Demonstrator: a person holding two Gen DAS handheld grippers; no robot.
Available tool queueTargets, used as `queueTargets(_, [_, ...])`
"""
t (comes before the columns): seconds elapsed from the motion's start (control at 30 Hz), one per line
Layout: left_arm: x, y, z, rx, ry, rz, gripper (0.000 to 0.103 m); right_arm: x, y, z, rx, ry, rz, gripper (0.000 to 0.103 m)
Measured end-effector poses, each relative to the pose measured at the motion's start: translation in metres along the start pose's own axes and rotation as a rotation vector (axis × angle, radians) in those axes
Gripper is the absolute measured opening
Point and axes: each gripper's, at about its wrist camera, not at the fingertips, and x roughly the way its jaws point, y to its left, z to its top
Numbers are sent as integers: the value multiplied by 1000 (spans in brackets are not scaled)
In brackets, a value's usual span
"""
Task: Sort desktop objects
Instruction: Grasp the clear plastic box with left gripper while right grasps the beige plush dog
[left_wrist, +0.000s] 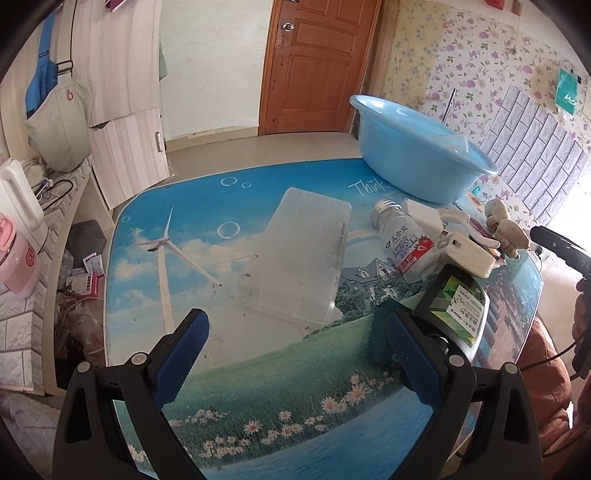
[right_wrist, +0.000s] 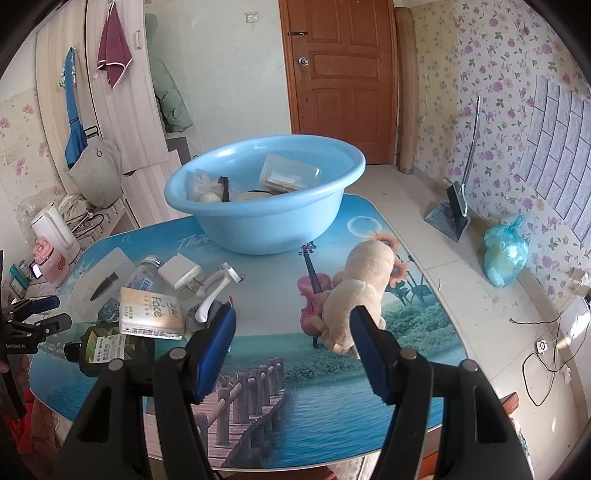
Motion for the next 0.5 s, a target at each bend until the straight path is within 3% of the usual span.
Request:
queueTargets(0.33, [27,9,20,51,18,32,97,4,-13,3,19,3,-62,64])
queueTargets(0.5, [44,8,29,76,39,9,97,16,-23,4,50,33,-84,64])
